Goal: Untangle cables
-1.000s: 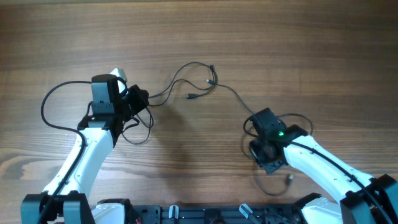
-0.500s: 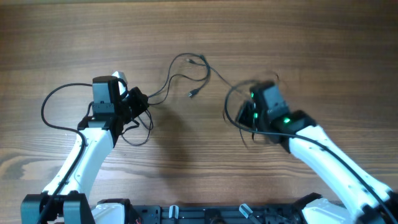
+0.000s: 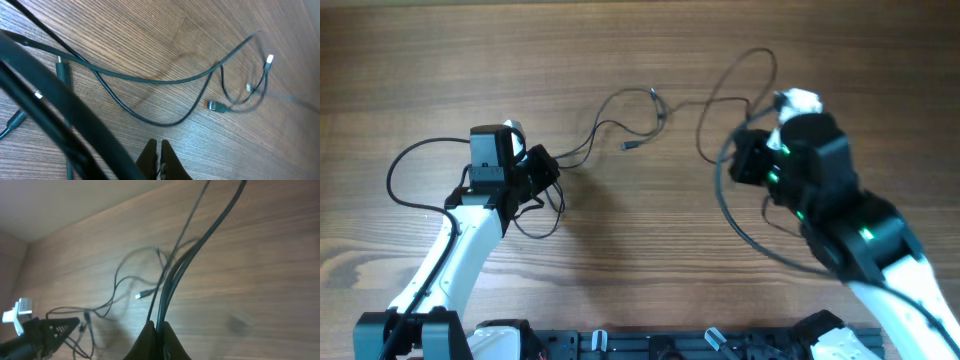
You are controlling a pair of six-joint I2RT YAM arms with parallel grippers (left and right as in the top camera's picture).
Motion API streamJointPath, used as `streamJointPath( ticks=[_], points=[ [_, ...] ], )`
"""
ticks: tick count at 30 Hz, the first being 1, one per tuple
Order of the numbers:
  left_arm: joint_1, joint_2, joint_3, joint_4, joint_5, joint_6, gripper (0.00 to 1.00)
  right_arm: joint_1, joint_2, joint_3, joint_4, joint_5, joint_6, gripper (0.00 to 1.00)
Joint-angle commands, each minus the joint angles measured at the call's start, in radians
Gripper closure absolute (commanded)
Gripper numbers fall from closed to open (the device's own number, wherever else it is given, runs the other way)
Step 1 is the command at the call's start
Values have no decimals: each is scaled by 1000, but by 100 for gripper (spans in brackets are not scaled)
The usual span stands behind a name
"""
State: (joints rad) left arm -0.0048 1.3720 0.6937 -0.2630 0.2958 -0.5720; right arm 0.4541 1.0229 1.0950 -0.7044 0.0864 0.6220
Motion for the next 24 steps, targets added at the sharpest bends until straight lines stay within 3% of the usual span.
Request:
streamJointPath(
  ticks=[1, 8, 16, 24],
  points=[
    [-4, 5, -2, -1, -10, 16, 96, -4, -146, 40, -29, 157, -16, 96],
    [-4, 5, -2, 0, -10, 16, 96, -4, -288, 40, -43, 149, -18, 96],
    [-4, 5, -2, 0, -10, 15, 96, -4, -215, 14, -87, 3, -5, 96],
    [-4, 5, -2, -1, -10, 15, 96, -4, 44, 14, -382, 263, 421, 96]
  ],
)
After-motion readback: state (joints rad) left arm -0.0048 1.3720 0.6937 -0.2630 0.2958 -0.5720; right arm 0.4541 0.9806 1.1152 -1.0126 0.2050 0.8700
